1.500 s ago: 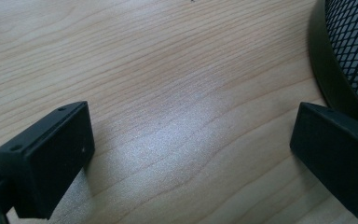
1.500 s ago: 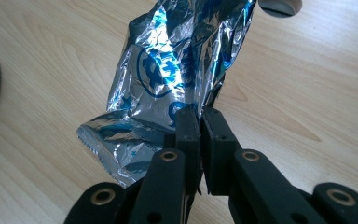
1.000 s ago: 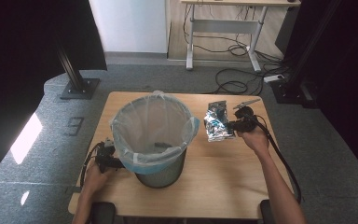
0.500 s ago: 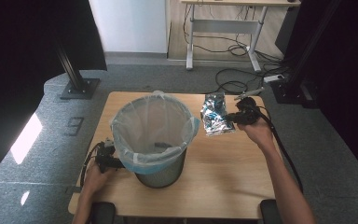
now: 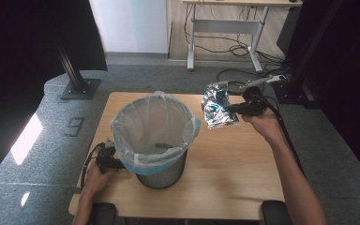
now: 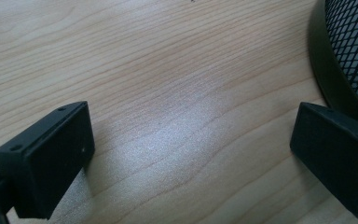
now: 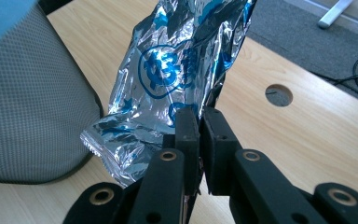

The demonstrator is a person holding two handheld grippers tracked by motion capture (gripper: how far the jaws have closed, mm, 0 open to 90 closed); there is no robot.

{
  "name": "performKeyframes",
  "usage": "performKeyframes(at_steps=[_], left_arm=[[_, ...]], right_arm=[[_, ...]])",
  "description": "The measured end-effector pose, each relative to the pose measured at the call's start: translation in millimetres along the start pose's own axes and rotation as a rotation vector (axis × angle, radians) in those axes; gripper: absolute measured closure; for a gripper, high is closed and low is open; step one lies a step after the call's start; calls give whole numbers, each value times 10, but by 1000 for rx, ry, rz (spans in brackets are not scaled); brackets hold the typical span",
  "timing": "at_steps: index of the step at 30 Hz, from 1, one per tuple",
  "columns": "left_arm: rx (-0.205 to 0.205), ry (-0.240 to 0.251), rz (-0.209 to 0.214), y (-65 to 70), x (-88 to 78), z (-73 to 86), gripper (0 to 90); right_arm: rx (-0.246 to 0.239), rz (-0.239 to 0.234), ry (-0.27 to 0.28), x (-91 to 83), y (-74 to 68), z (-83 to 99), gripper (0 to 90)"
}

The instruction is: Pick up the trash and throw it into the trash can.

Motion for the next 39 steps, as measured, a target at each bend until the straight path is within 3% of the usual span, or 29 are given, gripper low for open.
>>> performKeyframes(at_steps=[16,21,31,36,39], left_arm=[[0,0,0,0,0,0,0],[0,0,0,0,0,0,0],[0,0,0,0,0,0,0],[0,0,0,0,0,0,0],[0,0,0,0,0,0,0]], right_arm=[[-37,-16,43,-432,-93,-356,851],[-61,-24,59,-577,-182,-498,851],[-130,-60,72,-746,-518,-756,850],[-151,-80,77,-761,-641,-836,850],[-183,-95,74,-741,-783,-916,849]])
Point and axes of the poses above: each handheld gripper's, and its own axes: x roughly forward along the jaws, z roughly out of its underside, y roughly to its right, the point moved 4 cm from there along x, roughly forward along the jaws, and after that the axes turned 7 degrees about -y, right-handed, at the moved point
